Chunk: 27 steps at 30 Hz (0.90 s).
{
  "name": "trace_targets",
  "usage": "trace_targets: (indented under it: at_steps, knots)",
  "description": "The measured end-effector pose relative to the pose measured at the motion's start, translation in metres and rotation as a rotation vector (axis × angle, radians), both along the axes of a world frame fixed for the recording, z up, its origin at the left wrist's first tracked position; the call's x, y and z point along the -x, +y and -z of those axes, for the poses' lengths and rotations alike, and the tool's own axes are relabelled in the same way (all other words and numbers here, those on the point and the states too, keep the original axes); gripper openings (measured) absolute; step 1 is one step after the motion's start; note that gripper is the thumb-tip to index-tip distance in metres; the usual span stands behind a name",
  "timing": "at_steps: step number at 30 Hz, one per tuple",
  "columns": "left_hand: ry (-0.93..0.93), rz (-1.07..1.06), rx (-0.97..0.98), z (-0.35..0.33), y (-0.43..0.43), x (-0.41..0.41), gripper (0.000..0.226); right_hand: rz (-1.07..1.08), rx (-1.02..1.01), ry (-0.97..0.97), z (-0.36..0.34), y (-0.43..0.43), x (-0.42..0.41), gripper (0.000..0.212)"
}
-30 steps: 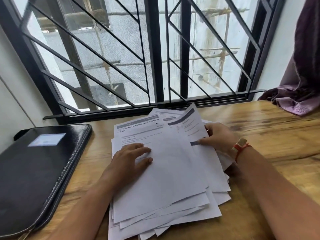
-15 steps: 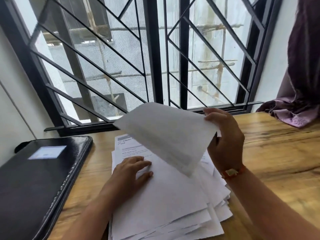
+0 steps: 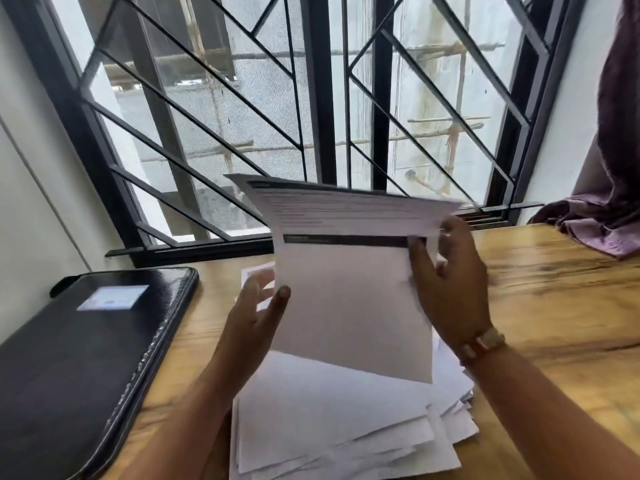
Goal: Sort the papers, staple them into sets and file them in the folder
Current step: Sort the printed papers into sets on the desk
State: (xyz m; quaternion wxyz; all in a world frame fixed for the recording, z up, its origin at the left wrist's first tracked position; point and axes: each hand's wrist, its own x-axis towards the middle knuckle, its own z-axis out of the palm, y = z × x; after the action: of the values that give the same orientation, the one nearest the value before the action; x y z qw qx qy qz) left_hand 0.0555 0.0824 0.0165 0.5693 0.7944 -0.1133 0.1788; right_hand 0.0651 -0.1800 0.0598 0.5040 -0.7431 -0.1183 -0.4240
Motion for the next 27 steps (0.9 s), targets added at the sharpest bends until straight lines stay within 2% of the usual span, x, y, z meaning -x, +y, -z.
trace_targets:
  at_steps: [2,5,7,9,12,15,19,27]
  knots:
    - [0.056,0.093,0.128,-0.003,0.003,-0.004,0.073,-0.065,-0.024,0.192,0.009,0.001,-0.009,0.023]
    - [0.168,0.181,0.328,-0.01,0.006,-0.002,0.04,-0.146,0.023,0.358,0.024,0.006,-0.014,0.027]
    - [0.283,0.191,0.444,-0.01,0.008,0.0,0.024,-0.202,0.046,0.456,0.031,0.01,-0.016,0.036]
    - [0.322,0.134,0.466,-0.008,0.013,-0.001,0.016,-0.219,0.067,0.532,0.033,0.013,-0.016,0.036]
    - [0.291,-0.04,0.45,-0.009,0.029,-0.008,0.018,-0.166,0.115,0.637,0.031,0.014,-0.013,0.047]
    - [0.286,-0.177,0.479,-0.012,0.049,-0.011,0.02,0.039,0.5,0.578,0.032,0.009,-0.009,0.033]
    - [0.372,-0.24,0.528,-0.011,0.06,-0.013,0.013,0.011,0.836,0.701,0.036,0.012,-0.007,0.046]
    - [0.506,-0.263,0.431,-0.001,0.058,-0.017,0.024,-0.063,0.979,0.744,0.047,0.006,-0.017,0.03]
